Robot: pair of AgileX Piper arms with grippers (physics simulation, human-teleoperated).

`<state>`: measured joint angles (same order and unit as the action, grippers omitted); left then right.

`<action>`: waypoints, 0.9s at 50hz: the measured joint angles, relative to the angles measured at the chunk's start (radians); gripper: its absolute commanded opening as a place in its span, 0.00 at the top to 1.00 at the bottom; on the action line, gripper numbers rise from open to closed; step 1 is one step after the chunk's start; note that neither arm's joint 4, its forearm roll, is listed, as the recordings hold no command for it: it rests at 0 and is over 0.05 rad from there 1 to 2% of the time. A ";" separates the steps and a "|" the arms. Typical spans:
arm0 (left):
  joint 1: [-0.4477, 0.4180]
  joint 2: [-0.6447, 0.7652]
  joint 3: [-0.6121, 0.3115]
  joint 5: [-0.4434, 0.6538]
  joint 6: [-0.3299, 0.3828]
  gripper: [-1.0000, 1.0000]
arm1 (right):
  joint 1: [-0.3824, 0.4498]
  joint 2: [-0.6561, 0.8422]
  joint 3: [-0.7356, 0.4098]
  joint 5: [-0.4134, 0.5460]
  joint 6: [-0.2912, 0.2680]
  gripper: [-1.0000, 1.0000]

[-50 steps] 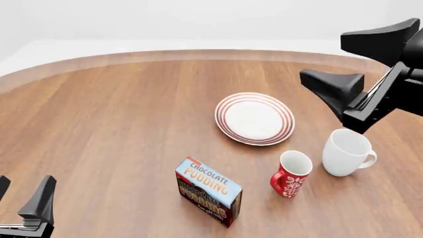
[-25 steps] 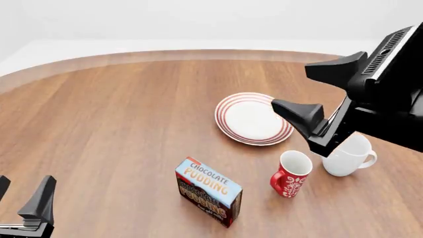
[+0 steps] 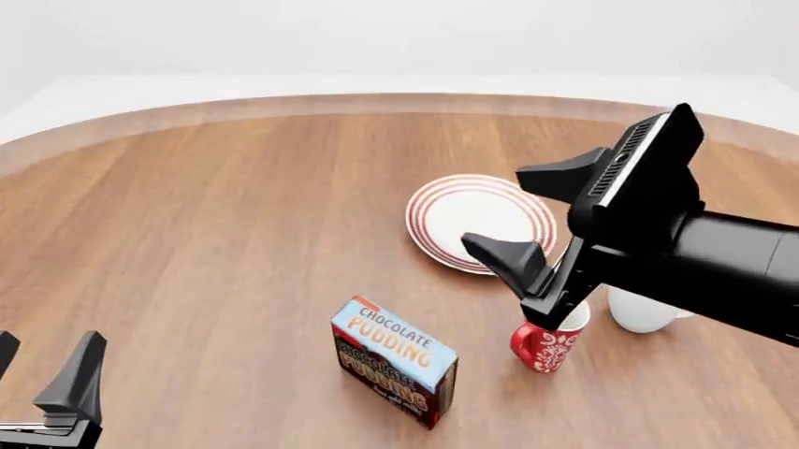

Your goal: Put the chocolate pudding to the right of the plate.

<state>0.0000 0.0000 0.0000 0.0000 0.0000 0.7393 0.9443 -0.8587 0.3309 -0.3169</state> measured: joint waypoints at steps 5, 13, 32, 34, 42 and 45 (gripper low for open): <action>0.000 0.000 0.000 0.000 0.000 0.00 | 0.012 0.016 0.013 -0.017 0.003 0.00; 0.000 0.000 0.000 0.000 0.000 0.00 | 0.038 0.044 0.028 -0.046 0.018 0.00; 0.000 0.000 0.000 0.000 0.000 0.00 | 0.099 0.126 0.045 -0.117 0.069 0.00; 0.000 0.000 0.000 0.000 0.000 0.00 | 0.104 0.132 0.049 -0.123 0.075 0.00; 0.000 0.000 0.000 0.000 0.000 0.00 | 0.123 0.164 0.062 -0.151 0.100 0.00; 0.000 0.000 0.000 0.000 0.000 0.00 | 0.127 0.171 0.065 -0.157 0.109 0.00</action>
<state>0.0000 0.0000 0.0000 0.0000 0.0000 0.8663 1.1152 -0.7939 0.1738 -0.2080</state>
